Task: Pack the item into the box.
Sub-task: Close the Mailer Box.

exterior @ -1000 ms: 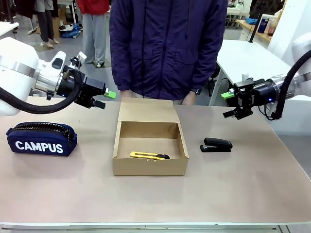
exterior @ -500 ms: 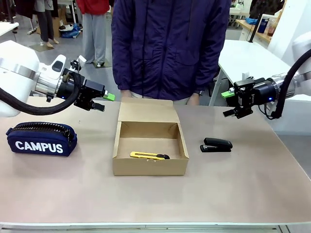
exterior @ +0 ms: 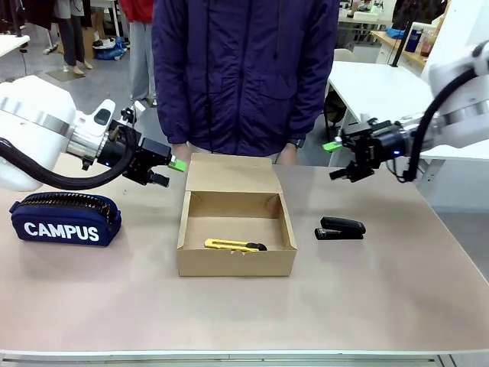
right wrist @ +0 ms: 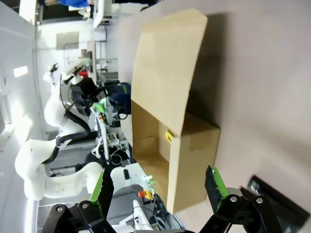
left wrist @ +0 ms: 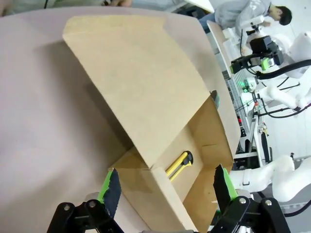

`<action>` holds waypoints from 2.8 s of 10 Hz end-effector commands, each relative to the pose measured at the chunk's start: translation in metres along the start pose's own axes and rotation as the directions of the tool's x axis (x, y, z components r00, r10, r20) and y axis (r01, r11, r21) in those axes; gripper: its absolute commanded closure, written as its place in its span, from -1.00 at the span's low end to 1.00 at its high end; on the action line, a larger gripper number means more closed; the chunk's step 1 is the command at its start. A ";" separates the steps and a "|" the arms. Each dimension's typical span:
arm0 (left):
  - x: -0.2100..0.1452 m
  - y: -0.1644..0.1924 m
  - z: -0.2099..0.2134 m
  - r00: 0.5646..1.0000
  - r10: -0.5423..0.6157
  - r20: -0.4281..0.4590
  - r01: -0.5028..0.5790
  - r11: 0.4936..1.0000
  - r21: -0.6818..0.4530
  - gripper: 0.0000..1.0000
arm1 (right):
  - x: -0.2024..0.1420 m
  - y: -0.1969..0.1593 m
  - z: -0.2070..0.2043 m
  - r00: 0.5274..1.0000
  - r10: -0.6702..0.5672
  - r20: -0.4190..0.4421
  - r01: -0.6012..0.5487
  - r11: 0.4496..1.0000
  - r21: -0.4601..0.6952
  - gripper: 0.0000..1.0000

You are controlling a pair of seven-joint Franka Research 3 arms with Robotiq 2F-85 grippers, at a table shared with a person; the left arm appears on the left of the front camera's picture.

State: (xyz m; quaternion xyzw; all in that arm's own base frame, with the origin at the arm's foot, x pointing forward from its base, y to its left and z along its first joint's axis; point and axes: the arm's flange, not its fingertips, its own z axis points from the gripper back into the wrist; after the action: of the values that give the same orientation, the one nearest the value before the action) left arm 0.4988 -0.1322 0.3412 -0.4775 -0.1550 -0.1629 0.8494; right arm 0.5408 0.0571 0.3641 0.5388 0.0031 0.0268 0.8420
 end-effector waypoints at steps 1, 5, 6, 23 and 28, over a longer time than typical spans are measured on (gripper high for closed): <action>0.012 0.014 -0.006 0.999 0.047 -0.001 -0.047 0.998 -0.036 -1.00 | 0.028 0.005 -0.027 0.996 -0.068 0.049 0.068 0.998 0.001 -1.00; 0.038 0.043 -0.048 0.992 0.129 -0.014 -0.129 0.985 -0.115 -1.00 | 0.067 -0.005 -0.085 0.979 -0.202 -0.032 0.200 0.979 -0.038 -1.00; 0.044 0.051 -0.056 0.990 0.141 -0.025 -0.143 0.981 -0.132 -1.00 | 0.076 -0.012 -0.101 0.971 -0.231 -0.054 0.229 0.972 -0.054 -1.00; 0.049 0.045 -0.063 0.997 0.063 0.039 -0.049 0.954 -0.296 0.15 | 0.084 -0.027 -0.127 0.987 -0.070 -0.143 0.084 0.992 0.090 0.02; 0.039 0.008 -0.036 0.962 -0.097 0.257 0.151 0.968 -0.201 0.15 | 0.061 0.004 -0.110 0.981 0.194 -0.023 -0.190 0.976 0.106 0.02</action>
State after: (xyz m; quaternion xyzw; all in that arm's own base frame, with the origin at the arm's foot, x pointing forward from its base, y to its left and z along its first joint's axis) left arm 0.5602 -0.1624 0.3334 -0.5824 -0.2202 -0.1633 0.7653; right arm 0.6183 0.1586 0.3232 0.5752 0.0125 0.1020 0.8116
